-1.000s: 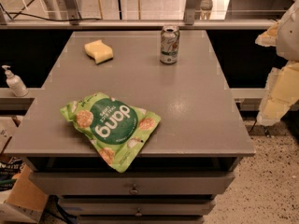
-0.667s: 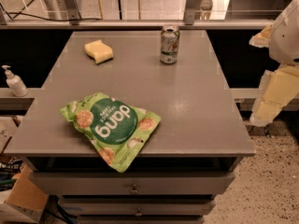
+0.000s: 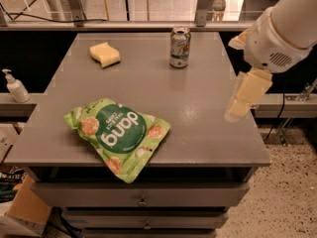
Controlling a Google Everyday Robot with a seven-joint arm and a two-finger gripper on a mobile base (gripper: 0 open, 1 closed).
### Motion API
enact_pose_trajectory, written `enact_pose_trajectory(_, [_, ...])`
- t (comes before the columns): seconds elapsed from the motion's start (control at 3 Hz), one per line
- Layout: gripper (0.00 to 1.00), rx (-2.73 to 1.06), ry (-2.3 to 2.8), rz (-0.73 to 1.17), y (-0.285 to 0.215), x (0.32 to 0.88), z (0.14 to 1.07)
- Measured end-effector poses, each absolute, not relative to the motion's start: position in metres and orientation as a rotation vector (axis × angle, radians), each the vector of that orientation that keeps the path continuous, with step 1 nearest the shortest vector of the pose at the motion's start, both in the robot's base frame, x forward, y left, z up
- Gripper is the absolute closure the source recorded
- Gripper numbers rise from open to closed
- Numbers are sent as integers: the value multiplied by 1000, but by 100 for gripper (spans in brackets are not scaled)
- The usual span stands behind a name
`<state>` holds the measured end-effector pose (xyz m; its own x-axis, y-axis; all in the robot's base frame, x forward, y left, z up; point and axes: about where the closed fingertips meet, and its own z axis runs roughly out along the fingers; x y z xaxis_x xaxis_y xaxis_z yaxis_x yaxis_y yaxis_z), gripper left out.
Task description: Pick sponge
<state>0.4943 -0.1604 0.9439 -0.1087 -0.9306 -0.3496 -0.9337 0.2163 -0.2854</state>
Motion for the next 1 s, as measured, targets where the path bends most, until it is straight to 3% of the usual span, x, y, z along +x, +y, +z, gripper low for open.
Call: enact_pose_trajectory(1.0, [0, -1665, 1870, 145, -57, 591, 925])
